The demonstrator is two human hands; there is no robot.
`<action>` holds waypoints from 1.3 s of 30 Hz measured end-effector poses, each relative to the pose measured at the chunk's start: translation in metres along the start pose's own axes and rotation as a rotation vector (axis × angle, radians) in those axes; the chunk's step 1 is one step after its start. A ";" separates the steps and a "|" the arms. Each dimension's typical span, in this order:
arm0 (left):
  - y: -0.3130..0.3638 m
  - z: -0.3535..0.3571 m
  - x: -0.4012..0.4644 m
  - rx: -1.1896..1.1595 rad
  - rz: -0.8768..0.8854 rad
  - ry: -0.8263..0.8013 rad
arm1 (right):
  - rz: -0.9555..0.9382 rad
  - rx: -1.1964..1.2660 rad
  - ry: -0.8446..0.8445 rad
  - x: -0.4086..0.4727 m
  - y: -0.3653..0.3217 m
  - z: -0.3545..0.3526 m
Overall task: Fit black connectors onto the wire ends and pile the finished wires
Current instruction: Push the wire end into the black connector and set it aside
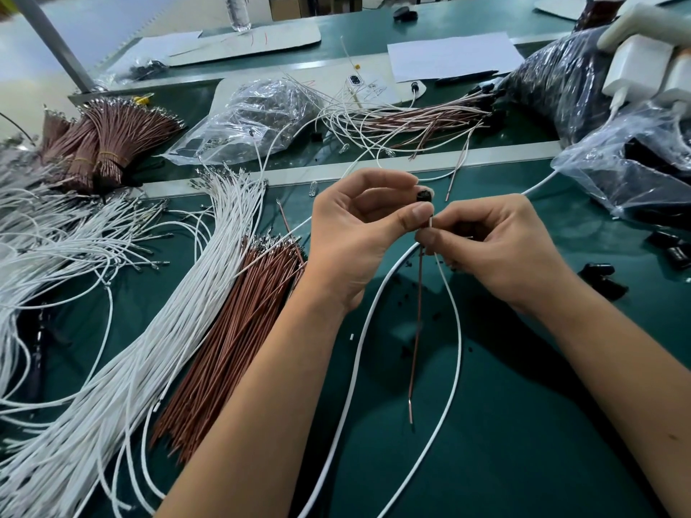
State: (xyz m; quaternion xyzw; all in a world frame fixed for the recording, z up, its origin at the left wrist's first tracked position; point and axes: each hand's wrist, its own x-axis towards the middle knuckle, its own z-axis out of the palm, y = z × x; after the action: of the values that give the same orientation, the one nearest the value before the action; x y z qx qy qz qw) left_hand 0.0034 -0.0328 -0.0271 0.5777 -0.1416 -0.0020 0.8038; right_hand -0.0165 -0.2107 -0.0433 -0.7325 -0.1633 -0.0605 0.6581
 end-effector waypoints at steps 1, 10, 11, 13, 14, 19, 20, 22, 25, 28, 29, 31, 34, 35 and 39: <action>0.000 0.000 0.000 -0.002 0.011 0.001 | -0.004 -0.011 -0.002 0.000 0.000 0.000; 0.000 0.001 0.000 0.048 0.046 -0.058 | -0.088 -0.153 0.023 -0.001 -0.003 0.000; 0.000 0.001 0.000 0.070 0.041 -0.067 | -0.098 -0.181 0.026 -0.002 -0.002 0.000; 0.000 0.001 0.000 0.100 0.027 -0.067 | -0.115 -0.221 0.032 -0.001 -0.001 0.000; 0.001 0.001 0.000 0.111 0.026 -0.065 | -0.122 -0.228 0.037 -0.001 -0.001 0.000; 0.003 0.002 -0.001 0.097 0.081 -0.109 | -0.154 -0.216 0.065 0.001 0.001 -0.001; 0.004 0.003 -0.001 0.087 0.094 -0.120 | -0.164 -0.218 0.066 0.001 0.001 -0.001; 0.005 0.004 -0.002 0.073 0.121 -0.143 | -0.185 -0.214 0.069 0.001 -0.001 -0.001; 0.007 0.006 -0.002 0.067 0.160 -0.166 | -0.213 -0.208 0.070 0.001 -0.004 -0.001; 0.009 0.008 -0.003 0.056 0.176 -0.165 | -0.212 -0.200 0.069 0.001 -0.007 0.000; 0.010 0.008 -0.003 0.054 0.177 -0.160 | -0.207 -0.196 0.071 0.001 -0.007 0.000; 0.010 0.008 -0.003 0.056 0.179 -0.148 | -0.198 -0.196 0.072 0.000 -0.008 0.001; 0.011 0.008 -0.004 0.048 0.174 -0.134 | -0.184 -0.200 0.061 0.000 -0.010 0.002; 0.010 0.008 -0.004 0.045 0.172 -0.131 | -0.183 -0.197 0.053 0.000 -0.010 0.002; 0.010 0.008 -0.003 0.046 0.178 -0.137 | -0.192 -0.197 0.034 0.000 -0.012 0.002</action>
State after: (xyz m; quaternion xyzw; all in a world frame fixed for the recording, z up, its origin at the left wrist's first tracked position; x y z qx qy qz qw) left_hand -0.0034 -0.0367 -0.0158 0.5795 -0.2470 0.0334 0.7759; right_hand -0.0205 -0.2082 -0.0320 -0.7734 -0.2149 -0.1513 0.5769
